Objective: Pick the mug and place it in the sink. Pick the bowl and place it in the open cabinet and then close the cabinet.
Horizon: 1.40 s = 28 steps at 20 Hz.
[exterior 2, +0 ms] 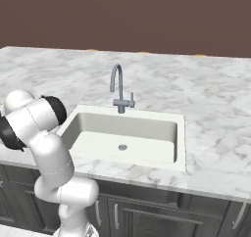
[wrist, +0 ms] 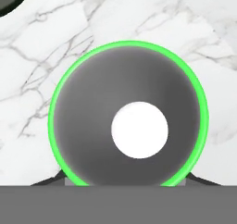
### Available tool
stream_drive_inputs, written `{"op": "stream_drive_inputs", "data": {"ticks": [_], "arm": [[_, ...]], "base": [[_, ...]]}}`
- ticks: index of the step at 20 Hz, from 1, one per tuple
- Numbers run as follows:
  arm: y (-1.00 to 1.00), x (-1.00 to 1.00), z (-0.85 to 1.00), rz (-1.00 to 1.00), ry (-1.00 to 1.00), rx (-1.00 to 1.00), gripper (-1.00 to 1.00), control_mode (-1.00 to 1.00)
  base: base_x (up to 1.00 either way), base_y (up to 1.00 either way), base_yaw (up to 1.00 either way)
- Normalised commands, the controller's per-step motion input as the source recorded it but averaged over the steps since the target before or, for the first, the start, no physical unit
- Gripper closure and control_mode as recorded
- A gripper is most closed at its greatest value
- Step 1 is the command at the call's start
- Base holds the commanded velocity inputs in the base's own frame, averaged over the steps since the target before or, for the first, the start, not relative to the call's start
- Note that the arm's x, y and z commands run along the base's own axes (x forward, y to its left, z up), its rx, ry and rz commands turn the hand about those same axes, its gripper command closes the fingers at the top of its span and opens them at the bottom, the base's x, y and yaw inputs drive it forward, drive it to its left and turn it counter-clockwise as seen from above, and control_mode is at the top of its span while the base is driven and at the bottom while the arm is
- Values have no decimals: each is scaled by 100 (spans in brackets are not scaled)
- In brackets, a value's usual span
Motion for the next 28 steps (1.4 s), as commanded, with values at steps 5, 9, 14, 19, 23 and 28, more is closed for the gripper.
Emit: {"op": "stream_drive_inputs", "data": {"ticks": [5,9,14,19,23,28], "arm": [[-6,-15,-13,-1,0,0,100,-100],[-18,-4,-18,0,0,0,100,-100],[-28,0,-23,0,9,0,100,-100],[-8,-3,30,-1,18,1,100,-100],[-6,-14,81,-3,1,-2,100,-100],[-19,-34,56,-1,-12,-8,100,-100]], "base": [[0,0,0],[0,0,0],[0,0,0],[0,0,0],[0,0,0],[0,0,0]]}}
